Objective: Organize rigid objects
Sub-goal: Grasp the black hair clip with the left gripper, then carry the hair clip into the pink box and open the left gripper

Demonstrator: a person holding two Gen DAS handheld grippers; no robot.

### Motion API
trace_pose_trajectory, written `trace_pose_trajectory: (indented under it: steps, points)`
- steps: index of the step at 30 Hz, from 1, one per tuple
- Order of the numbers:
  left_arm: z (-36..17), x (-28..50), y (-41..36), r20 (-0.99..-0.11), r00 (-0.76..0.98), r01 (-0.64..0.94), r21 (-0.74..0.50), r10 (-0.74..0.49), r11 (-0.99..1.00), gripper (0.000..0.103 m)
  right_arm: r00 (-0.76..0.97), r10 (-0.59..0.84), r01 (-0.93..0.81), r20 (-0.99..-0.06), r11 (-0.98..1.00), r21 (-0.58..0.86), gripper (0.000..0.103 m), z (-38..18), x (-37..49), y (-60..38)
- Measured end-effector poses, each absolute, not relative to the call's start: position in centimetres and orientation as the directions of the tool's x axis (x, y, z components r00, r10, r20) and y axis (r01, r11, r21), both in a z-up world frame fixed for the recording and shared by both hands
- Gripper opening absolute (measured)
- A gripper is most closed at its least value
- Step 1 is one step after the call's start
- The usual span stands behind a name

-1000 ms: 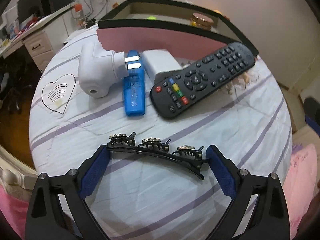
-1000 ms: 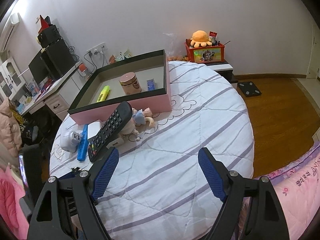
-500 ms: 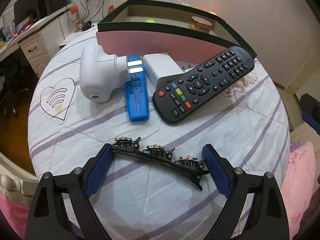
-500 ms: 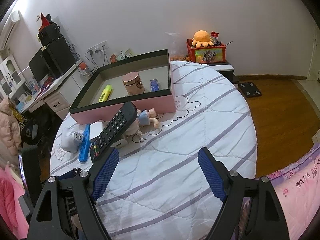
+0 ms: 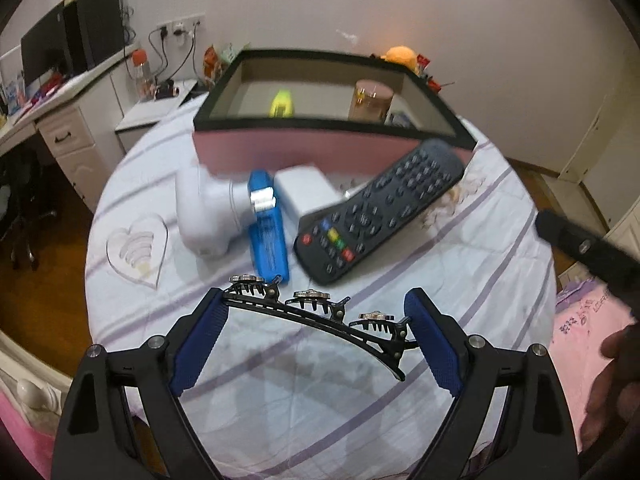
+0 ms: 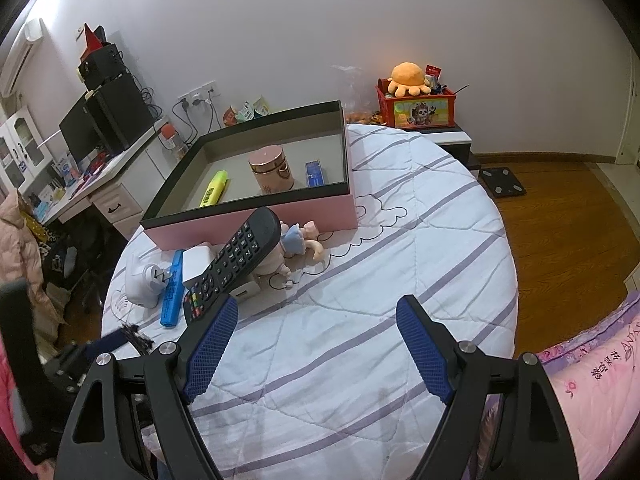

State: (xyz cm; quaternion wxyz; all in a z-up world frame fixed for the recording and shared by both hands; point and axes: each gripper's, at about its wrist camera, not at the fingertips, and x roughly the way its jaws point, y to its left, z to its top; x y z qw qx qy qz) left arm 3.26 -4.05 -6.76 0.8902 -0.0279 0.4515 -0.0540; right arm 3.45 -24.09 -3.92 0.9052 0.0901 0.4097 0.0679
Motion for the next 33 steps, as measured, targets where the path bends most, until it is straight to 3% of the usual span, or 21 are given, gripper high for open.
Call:
trace_pose_trajectory:
  steps: [20, 33]
  points:
    - [-0.3, 16.1, -2.2, -0.733, 0.675, 0.070, -0.054, -0.087, 0.996, 0.091, 0.690, 0.176, -0.069, -0.702, 0.982, 0.178, 0.083, -1.0, 12.4, -21.2]
    - [-2.9, 27.9, -3.2, -0.788, 0.603, 0.113, -0.071, -0.125, 0.991, 0.091, 0.705, 0.162, -0.046, -0.690, 0.982, 0.184, 0.083, -1.0, 20.3, -21.6]
